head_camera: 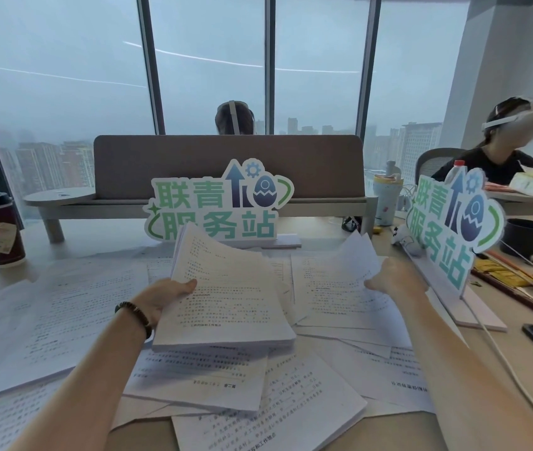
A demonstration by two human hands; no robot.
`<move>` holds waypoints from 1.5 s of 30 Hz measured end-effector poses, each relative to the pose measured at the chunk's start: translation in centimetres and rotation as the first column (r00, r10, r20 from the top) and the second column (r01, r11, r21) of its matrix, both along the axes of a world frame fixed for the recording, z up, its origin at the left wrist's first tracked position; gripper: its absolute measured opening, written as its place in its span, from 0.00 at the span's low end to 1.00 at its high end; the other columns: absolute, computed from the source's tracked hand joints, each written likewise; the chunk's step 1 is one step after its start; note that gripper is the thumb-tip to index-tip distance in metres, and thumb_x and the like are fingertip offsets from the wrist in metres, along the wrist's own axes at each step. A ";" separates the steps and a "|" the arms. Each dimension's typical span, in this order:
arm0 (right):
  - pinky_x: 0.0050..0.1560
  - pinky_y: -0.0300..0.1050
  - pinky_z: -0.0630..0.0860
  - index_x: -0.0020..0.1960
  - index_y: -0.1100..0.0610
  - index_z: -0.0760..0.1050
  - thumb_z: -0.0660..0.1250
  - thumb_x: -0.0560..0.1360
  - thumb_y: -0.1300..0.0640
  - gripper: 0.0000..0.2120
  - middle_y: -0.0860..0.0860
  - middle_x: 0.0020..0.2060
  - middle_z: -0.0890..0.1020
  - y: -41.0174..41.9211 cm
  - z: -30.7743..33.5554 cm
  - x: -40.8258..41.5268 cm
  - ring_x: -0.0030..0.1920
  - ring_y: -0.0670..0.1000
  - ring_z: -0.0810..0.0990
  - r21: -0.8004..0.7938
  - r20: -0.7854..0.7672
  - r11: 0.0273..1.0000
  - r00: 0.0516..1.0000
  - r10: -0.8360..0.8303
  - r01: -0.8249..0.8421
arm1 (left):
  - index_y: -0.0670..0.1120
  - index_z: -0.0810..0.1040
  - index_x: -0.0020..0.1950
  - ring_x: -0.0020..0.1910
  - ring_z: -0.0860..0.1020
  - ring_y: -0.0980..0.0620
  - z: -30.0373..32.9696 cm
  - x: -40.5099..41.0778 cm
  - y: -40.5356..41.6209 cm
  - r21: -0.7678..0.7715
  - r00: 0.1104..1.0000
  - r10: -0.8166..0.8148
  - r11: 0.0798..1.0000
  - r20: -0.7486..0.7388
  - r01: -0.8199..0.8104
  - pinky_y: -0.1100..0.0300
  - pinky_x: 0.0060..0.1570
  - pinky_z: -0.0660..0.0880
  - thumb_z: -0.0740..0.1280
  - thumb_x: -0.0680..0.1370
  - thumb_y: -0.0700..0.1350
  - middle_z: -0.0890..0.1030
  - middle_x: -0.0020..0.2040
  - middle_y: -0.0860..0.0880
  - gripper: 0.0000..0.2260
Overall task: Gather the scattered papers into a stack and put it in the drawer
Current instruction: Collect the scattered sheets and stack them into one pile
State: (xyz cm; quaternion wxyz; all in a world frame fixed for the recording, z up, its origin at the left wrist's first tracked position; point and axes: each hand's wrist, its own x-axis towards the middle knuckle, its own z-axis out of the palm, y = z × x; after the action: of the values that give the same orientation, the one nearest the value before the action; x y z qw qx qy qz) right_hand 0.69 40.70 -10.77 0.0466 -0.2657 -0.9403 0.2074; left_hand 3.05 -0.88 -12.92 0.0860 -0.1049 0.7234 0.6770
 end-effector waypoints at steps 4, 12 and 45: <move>0.52 0.50 0.71 0.49 0.56 0.75 0.63 0.75 0.57 0.05 0.53 0.54 0.77 -0.2 -0.7 -0.3 0.53 0.56 0.76 0.090 0.102 0.995 0.994 -0.039 0.030 | 0.36 0.76 0.64 0.58 0.78 0.32 -0.2 0.0 -0.1 -0.065 1.000 -0.001 0.998 0.004 0.002 0.34 0.62 0.72 0.65 0.81 0.40 0.80 0.59 0.33 0.14; 0.44 0.45 0.72 0.59 0.65 0.76 0.72 0.75 0.53 0.19 0.59 0.54 0.79 0.5 0.1 -1.7 0.53 0.59 0.78 -0.185 -0.081 0.975 0.990 0.111 -0.124 | 0.37 0.76 0.64 0.57 0.80 0.32 -0.6 0.1 0.5 -0.100 1.000 -0.013 0.995 0.014 0.015 0.32 0.60 0.73 0.66 0.80 0.41 0.81 0.58 0.34 0.14; 0.57 0.62 0.80 0.60 0.59 0.80 0.76 0.72 0.50 0.20 0.56 0.50 0.87 -2.7 6.6 0.9 0.48 0.61 0.86 -0.650 -0.341 0.588 0.876 0.340 -0.481 | 0.39 0.76 0.62 0.59 0.79 0.34 -0.9 0.1 1.7 0.087 0.998 -0.052 0.995 0.032 0.049 0.36 0.61 0.73 0.63 0.82 0.41 0.81 0.59 0.35 0.10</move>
State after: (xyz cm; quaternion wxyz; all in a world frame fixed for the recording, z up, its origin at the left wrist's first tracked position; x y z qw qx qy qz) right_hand 1.55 38.02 -4.21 -0.0255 -0.0172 -0.8100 0.5857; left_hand 3.13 0.85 -13.83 0.1202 -0.0944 0.6943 0.7033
